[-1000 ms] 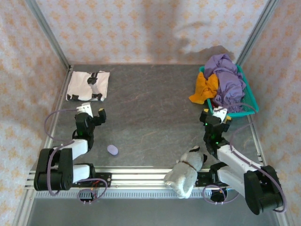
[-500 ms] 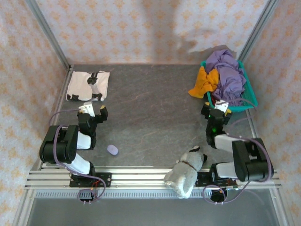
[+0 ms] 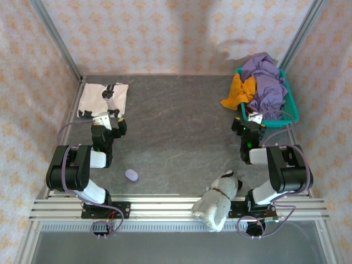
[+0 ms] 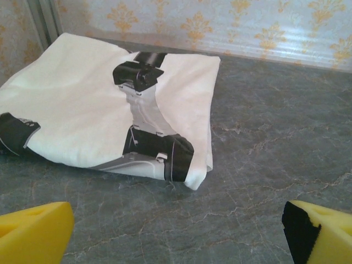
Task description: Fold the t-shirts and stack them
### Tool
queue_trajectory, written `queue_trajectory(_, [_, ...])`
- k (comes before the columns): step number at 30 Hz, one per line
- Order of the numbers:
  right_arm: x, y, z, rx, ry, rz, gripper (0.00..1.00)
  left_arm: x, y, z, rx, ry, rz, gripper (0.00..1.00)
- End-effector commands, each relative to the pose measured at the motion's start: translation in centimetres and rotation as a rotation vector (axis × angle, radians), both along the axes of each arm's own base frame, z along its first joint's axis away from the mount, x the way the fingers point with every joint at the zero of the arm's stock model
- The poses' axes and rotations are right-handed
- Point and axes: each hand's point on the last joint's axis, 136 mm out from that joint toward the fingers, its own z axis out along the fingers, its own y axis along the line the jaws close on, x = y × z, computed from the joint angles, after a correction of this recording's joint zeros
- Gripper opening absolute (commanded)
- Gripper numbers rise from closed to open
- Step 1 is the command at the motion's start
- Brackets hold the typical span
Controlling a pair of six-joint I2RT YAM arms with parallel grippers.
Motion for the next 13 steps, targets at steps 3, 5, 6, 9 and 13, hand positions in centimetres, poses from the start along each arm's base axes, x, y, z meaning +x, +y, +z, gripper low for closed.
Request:
queue_trajectory(3, [0.2, 0.2, -0.1, 0.016, 0.011, 0.013, 0.99, 0.4, -0.4, 0.9, 0.021, -0.010, -0.012, 1.00])
queue_trajectory(5, [0.1, 0.2, -0.2, 0.016, 0.013, 0.013, 0.99, 0.4, -0.3, 0.9, 0.022, -0.011, -0.010, 1.00])
queue_trajectory(6, [0.2, 0.2, -0.1, 0.015, 0.011, 0.012, 0.99, 0.4, -0.3, 1.0, 0.023, -0.013, -0.010, 0.99])
queue_trajectory(9, [0.5, 0.1, -0.4, 0.037, 0.028, 0.022, 0.99, 0.2, -0.4, 0.4, 0.022, 0.014, -0.009, 0.99])
queue_trajectory(13, [0.4, 0.1, -0.2, 0.037, 0.017, 0.023, 0.99, -0.7, 1.0, 0.8, 0.014, -0.029, 0.085, 0.99])
